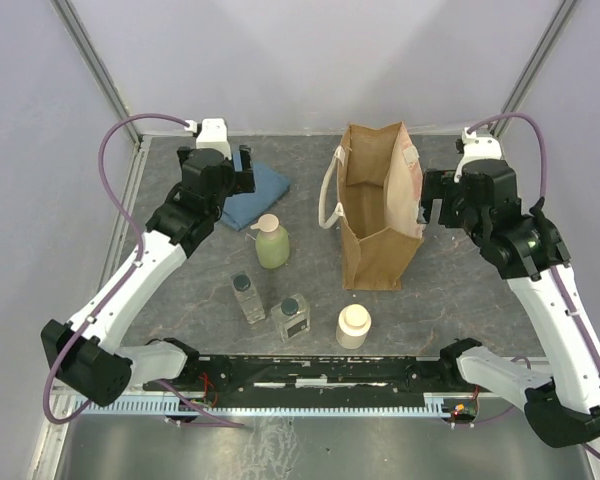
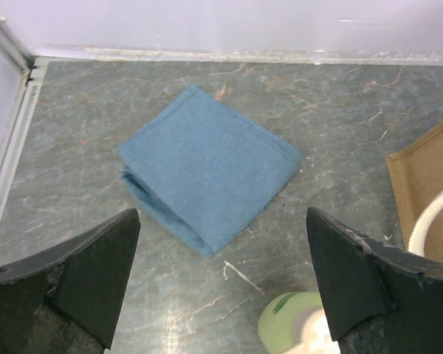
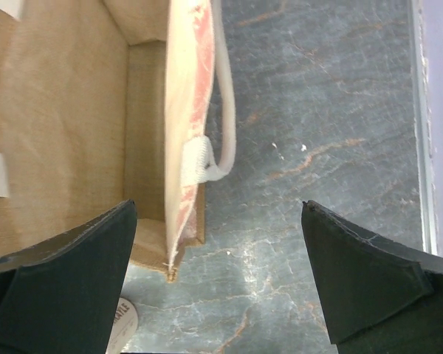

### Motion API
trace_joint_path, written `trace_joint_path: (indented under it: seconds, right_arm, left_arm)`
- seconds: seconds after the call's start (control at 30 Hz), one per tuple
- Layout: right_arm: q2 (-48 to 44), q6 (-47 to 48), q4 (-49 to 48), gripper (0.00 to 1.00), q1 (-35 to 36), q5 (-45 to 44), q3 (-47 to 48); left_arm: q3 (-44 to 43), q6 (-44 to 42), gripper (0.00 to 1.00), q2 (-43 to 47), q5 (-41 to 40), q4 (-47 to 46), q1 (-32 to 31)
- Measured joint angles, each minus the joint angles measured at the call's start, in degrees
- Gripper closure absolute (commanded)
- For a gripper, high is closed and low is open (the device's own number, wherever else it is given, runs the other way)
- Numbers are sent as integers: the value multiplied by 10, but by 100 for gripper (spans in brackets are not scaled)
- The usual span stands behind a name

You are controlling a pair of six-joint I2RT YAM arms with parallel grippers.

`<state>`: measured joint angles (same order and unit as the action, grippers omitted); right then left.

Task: Place the personal care products into the canvas bag

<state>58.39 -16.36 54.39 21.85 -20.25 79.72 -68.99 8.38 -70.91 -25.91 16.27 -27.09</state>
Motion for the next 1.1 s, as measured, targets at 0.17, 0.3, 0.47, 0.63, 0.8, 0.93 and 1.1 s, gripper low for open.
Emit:
trace_joint_path:
  seconds: [0.17, 0.3, 0.47, 0.63, 0.8, 0.93, 1.1]
  right_arm:
    - [31, -3, 18, 0, 3, 64, 73]
    - [65, -9, 21, 0, 37, 98, 122]
    - [132, -9, 23, 0, 147, 112, 195]
    - [217, -3, 22, 0, 229, 109, 250]
    - [301, 15, 28, 0, 288, 99, 295]
    - [365, 45, 23, 0, 314, 97, 336]
    - [445, 94, -1, 0, 324, 97, 365]
  left_arm:
    - [2, 1, 0, 20, -24, 36, 0]
    - [2, 2, 0, 21, -19, 70, 0]
    - [3, 10, 0, 22, -26, 108, 2]
    - [24, 16, 0, 51, -26, 136, 27]
    - [36, 24, 0, 95, -20, 160, 74]
    - [44, 25, 1, 113, -9, 168, 99]
    - [71, 25, 1, 118, 2, 181, 108]
